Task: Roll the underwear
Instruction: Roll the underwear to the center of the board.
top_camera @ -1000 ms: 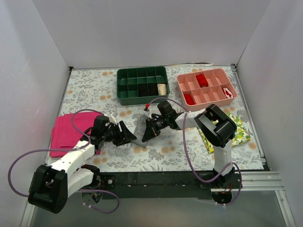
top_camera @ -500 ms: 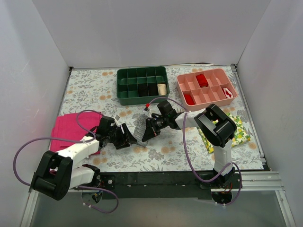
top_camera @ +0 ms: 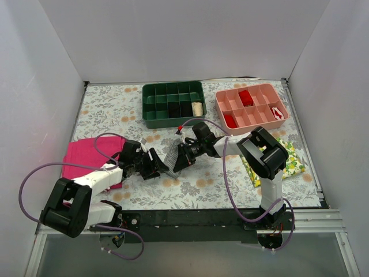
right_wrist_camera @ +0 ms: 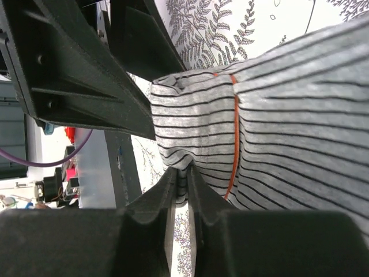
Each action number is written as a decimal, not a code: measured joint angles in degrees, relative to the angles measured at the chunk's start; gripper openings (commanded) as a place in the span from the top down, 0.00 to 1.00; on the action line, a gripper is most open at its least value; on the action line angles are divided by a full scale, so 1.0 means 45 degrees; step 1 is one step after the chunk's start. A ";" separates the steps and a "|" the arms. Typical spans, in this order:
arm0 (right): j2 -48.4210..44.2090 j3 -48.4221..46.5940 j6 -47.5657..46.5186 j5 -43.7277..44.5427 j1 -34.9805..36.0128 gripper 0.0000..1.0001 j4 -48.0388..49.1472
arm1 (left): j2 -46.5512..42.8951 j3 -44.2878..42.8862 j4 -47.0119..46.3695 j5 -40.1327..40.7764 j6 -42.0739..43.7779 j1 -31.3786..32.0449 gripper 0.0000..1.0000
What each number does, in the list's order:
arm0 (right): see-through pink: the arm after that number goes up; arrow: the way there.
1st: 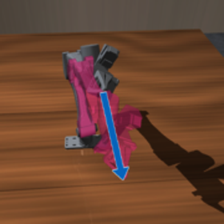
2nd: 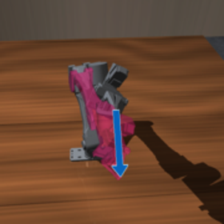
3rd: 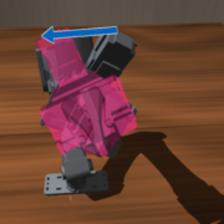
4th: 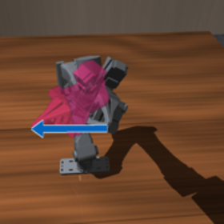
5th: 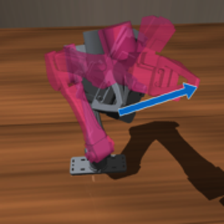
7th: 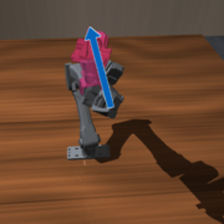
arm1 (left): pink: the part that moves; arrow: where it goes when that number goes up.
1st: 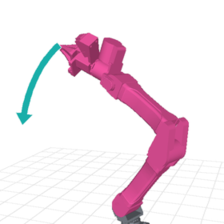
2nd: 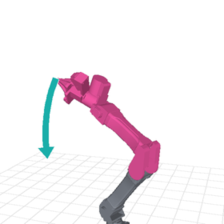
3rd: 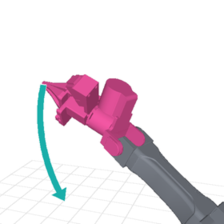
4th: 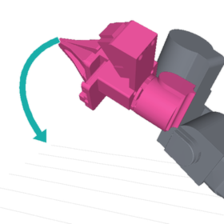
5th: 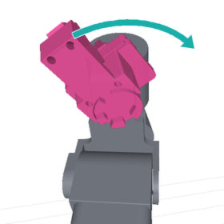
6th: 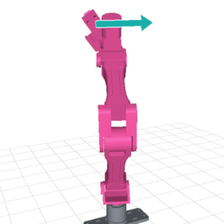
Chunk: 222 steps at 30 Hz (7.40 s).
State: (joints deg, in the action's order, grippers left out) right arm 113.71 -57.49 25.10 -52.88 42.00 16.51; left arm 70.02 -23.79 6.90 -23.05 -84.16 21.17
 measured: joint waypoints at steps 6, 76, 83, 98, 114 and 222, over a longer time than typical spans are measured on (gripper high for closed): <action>-0.0296 0.0015 -0.0209 0.0301 0.0005 0.60 -0.0112 | 0.0758 -0.0204 -0.0748 -0.0175 -0.0403 0.0000 0.43; 0.0330 -0.2307 -0.3959 0.0981 0.0588 0.92 -0.4779 | -0.2492 0.0631 0.0554 0.0272 -0.0160 0.0015 0.37; 0.0680 -0.2681 -0.4002 0.0646 0.0588 0.90 -0.5221 | -0.2016 0.0913 0.0209 0.0321 -0.0257 0.0015 0.37; 0.0850 -0.2783 -0.4022 0.0379 0.0559 0.85 -0.5338 | -0.1229 0.1054 -0.1161 0.0690 -0.0636 0.0015 0.38; -0.0306 -0.2157 -0.3808 0.2118 0.0680 0.48 -0.5241 | 0.1073 0.0782 -0.3415 0.0083 -0.1409 0.0015 0.44; -0.2749 0.0063 -0.8072 1.7830 0.6810 0.35 -0.3895 | 0.3478 -0.1821 -0.1724 0.0801 -0.1433 0.0223 0.67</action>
State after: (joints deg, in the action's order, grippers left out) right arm 101.34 -57.21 -11.22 27.35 72.64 -1.02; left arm 85.67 -31.99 -0.86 -19.44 -90.61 22.17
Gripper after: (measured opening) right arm 0.640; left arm 0.330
